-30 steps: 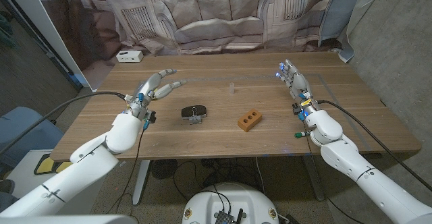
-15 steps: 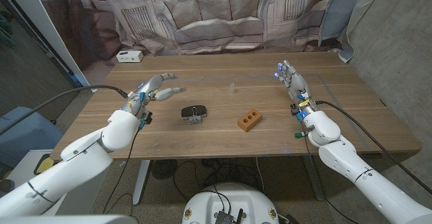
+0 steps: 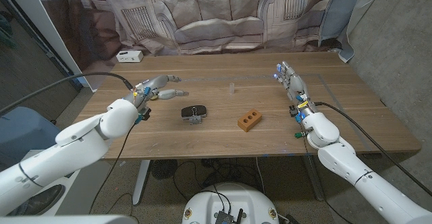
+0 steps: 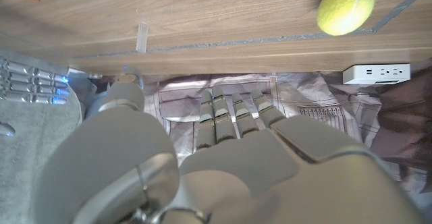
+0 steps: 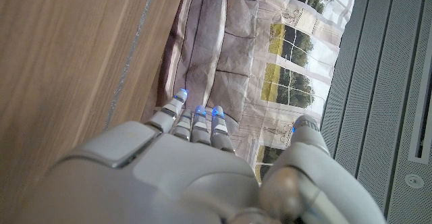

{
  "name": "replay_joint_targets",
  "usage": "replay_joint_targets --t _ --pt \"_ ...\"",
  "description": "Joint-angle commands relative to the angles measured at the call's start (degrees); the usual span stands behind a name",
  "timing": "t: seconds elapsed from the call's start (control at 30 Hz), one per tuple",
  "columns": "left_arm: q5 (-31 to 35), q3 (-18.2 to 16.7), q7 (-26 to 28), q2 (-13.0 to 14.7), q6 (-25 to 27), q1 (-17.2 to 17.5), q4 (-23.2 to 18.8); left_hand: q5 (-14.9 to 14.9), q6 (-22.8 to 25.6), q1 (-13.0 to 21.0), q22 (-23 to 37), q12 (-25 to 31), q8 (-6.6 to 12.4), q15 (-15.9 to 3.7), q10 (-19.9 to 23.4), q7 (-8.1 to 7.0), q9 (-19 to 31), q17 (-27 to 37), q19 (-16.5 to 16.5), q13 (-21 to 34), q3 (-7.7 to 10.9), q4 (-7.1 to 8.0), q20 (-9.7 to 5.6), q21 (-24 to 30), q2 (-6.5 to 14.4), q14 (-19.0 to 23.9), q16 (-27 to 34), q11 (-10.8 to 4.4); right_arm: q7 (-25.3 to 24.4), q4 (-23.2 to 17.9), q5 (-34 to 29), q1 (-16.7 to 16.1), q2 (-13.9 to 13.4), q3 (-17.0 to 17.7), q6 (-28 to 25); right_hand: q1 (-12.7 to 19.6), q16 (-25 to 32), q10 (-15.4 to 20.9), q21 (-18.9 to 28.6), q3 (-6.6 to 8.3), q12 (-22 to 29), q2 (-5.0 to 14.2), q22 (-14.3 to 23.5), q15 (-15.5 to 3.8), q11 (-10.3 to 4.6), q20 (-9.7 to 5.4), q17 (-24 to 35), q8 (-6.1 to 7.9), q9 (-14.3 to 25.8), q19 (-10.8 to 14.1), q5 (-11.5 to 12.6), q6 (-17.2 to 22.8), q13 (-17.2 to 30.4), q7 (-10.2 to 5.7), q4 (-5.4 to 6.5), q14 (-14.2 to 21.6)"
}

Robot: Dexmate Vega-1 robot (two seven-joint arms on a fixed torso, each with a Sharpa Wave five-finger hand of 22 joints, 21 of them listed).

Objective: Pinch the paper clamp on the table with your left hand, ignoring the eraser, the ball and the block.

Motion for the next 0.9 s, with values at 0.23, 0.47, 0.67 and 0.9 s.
replay_joint_targets --t 0.23,0.47,0.67,0.9 --pt "6.49 9.85 -11.98 9.58 9.17 -12.35 -5.12 0.52 0.4 1.37 0.05 0.01 0.01 -1.76 1.19 -1.78 0.2 0.15 0.84 0.27 -0.15 -0.12 0.57 0.67 -2.05 1.78 0.52 -2.5 -0.24 -0.88 -0.11 -1.39 -0.21 0.68 1.14 0.67 -0.1 0.1 0.22 0.02 -0.01 0.12 0.09 0.06 -0.11 0.11 0.22 -0.24 0.17 -0.04 0.1 0.47 0.17 0.09 -0.47 -0.21" --pt "8.65 12.46 -13.98 10.08 9.72 -15.21 -5.26 1.22 0.49 2.28 0.03 -0.2 0.0 -2.92 1.27 -2.73 0.22 0.14 1.12 0.31 -0.68 0.01 0.5 0.67 -3.55 1.98 0.43 -4.18 -0.85 -1.59 0.0 -2.34 -0.27 1.06 1.11 0.69 -0.09 0.16 0.24 0.0 0.0 0.12 0.09 0.08 -0.16 0.12 0.22 -0.25 0.17 -0.06 0.09 0.49 0.17 0.05 -0.48 -0.2" --pt "11.03 15.29 -17.96 10.07 10.59 -18.29 -5.37 1.89 -1.09 3.4 0.02 -0.79 -0.59 -2.75 0.23 -2.99 0.24 0.13 1.03 0.34 -0.93 0.13 1.4 0.55 -4.26 1.36 0.12 -4.13 -0.96 -1.86 -0.15 -2.73 -0.39 1.19 1.16 0.7 -0.08 0.18 0.27 -0.03 -0.01 0.12 0.09 0.07 -0.19 0.15 0.23 -0.25 0.17 -0.06 0.08 0.53 0.17 0.03 -0.47 -0.19" --pt "13.05 16.83 -20.52 10.07 9.72 -19.99 -5.12 2.68 -1.84 4.89 0.03 -1.21 -0.69 -2.67 -0.54 -3.01 0.3 0.13 1.24 0.39 -1.02 0.26 2.07 0.59 -4.47 1.03 0.03 -4.61 -0.9 -1.84 -0.31 -2.72 -0.16 1.04 1.34 0.7 -0.09 0.18 0.28 -0.05 -0.02 0.12 0.09 0.08 -0.16 0.2 0.24 -0.26 0.17 -0.11 0.07 0.53 0.17 0.03 -0.47 -0.2"
